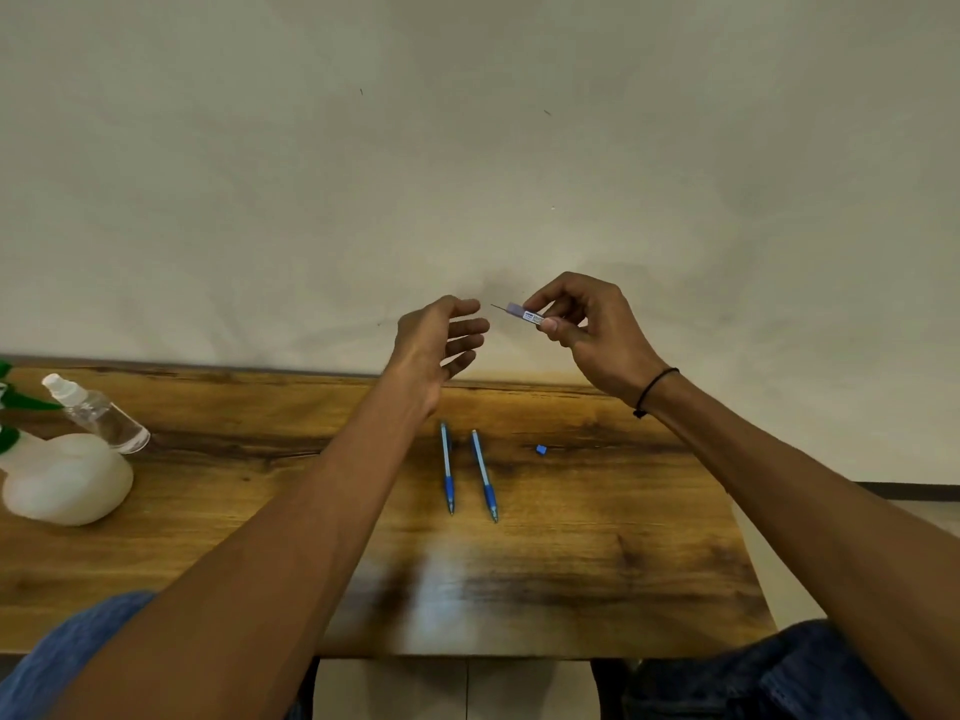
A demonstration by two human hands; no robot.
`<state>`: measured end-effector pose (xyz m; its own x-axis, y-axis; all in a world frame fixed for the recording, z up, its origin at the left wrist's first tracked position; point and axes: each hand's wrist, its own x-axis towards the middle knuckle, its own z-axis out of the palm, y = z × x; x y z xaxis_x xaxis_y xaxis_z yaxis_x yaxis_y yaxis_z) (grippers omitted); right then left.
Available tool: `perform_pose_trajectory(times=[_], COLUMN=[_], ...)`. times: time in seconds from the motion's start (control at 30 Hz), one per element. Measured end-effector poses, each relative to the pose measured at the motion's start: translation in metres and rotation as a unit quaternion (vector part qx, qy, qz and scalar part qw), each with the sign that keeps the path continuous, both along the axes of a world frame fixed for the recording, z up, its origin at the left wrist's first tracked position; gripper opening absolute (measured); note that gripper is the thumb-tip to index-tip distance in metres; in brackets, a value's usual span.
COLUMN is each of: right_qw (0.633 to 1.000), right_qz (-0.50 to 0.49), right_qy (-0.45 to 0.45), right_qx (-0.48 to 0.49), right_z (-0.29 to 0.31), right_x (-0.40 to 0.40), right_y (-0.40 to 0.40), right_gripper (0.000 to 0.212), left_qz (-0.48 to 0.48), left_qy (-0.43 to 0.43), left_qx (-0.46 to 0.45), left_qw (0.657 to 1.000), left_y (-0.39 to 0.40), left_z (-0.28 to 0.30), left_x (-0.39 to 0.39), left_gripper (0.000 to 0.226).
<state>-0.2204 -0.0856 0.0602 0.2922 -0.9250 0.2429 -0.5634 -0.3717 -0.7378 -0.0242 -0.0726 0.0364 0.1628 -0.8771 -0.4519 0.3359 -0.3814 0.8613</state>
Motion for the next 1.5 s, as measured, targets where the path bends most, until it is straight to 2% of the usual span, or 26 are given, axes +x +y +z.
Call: perform_pose_trajectory(times=[0.13,0.3,0.53,0.77,0.87,0.97,1.07,1.2,1.27,1.33,1.5], right_qw=[1.000,0.999,0.999,0.996,0.990,0.973,0.929,0.889,0.887,0.902,0.979], right_qz=[-0.009,-0.008,-0.011,-0.012,-0.008,0.006,0.039,0.058,0.049,0.037,0.039], right_qy=[-0.026,-0.027,-0.031,-0.069,-0.116,-0.196,-0.313,-0.386,-0.387,-0.362,-0.178], right_qx=[0.014,0.018,0.025,0.046,0.076,0.120,0.193,0.241,0.245,0.232,0.087], right_z=[0.002,0.005,0.005,0.004,0.003,0.001,-0.001,-0.004,-0.004,-0.004,0.002], right_x=[-0.003,-0.004,-0.003,-0.002,-0.002,-0.002,0.004,0.016,0.018,0.018,0.019], right_y=[0.000,0.001,0.001,0.003,0.003,0.004,0.007,0.010,0.009,0.008,0.012], right_gripper=[0.022,0.023,0.022,0.022,0.022,0.024,0.030,0.026,0.024,0.024,0.027], left_qz=[-0.075,-0.142,-0.135,-0.108,-0.092,-0.036,0.025,0.031,0.022,0.027,0.059], left_qy=[-0.023,-0.026,0.035,0.022,0.023,0.115,0.233,0.247,0.245,0.251,0.296], left_qx=[-0.054,-0.102,-0.124,-0.160,-0.164,-0.130,-0.079,-0.092,-0.101,-0.110,-0.131], left_qw=[0.995,0.984,0.983,0.981,0.982,0.984,0.969,0.964,0.964,0.961,0.944], left_y=[0.001,0.007,0.007,0.008,0.008,0.008,0.007,0.006,0.007,0.007,0.005], left_z=[0.002,-0.001,-0.002,0.001,0.003,0.004,0.004,0.005,0.007,0.007,0.004], left_x=[0.010,0.010,0.009,0.010,0.009,0.007,0.008,0.006,0.003,0.003,0.000], left_gripper=[0.020,0.024,0.026,0.027,0.027,0.033,0.057,0.065,0.067,0.071,0.085])
